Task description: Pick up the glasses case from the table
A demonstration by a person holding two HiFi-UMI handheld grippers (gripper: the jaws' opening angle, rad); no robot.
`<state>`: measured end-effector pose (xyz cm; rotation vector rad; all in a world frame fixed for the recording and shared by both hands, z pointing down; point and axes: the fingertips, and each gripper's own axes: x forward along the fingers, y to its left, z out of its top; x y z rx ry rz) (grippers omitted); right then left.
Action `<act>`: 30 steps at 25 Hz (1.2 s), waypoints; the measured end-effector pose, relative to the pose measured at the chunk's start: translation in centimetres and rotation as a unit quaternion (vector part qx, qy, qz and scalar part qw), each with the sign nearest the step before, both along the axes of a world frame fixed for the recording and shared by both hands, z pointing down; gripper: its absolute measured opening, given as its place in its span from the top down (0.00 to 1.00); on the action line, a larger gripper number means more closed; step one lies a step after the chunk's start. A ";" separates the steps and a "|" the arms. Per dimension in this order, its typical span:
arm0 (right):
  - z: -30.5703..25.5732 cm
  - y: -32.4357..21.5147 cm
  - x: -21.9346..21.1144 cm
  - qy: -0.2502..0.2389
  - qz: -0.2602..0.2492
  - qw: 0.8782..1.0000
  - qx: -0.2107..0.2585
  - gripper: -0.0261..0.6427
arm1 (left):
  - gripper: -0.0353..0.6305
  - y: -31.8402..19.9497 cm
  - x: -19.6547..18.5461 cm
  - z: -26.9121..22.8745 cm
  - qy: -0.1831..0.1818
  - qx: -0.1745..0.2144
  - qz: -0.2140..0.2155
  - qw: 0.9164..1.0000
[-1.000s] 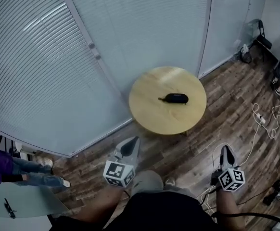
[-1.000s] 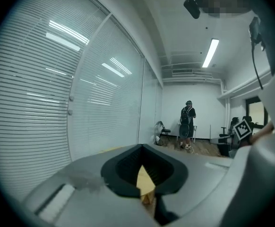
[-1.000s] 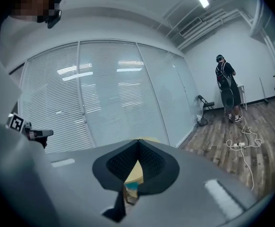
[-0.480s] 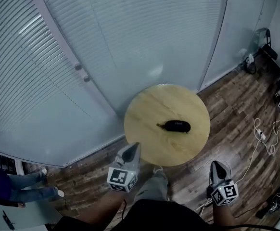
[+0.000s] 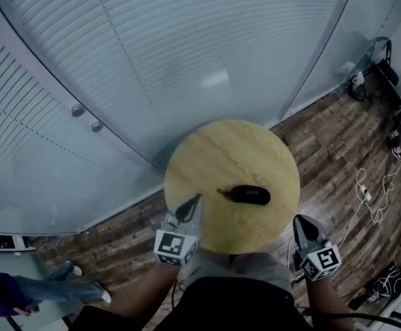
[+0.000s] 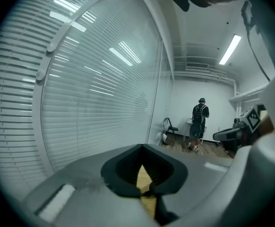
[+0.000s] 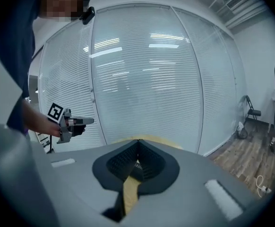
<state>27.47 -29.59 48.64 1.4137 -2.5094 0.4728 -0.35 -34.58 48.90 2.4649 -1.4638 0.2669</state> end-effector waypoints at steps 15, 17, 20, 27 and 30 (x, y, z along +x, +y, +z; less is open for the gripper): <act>9.5 -9.3 -4.5 0.073 -0.180 0.980 -0.033 0.57 | 0.94 -4.9 1.2 2.0 -0.022 -0.042 -0.086 0.995; 10.2 -9.6 -5.2 0.081 -0.204 0.975 -0.039 0.53 | 0.94 -5.5 1.3 2.4 -0.027 -0.042 -0.087 0.995; 11.7 -9.7 -6.1 0.099 -0.249 0.963 -0.042 0.50 | 0.94 -6.0 1.6 3.5 -0.021 -0.047 -0.102 0.993; 16.4 -9.2 -7.5 0.145 -0.338 0.928 -0.064 0.44 | 0.94 -7.0 2.4 6.4 -0.018 -0.060 -0.133 0.989; 17.1 -9.2 -8.4 0.143 -0.338 0.928 -0.061 0.43 | 0.94 -7.2 2.5 7.3 -0.022 -0.065 -0.128 0.989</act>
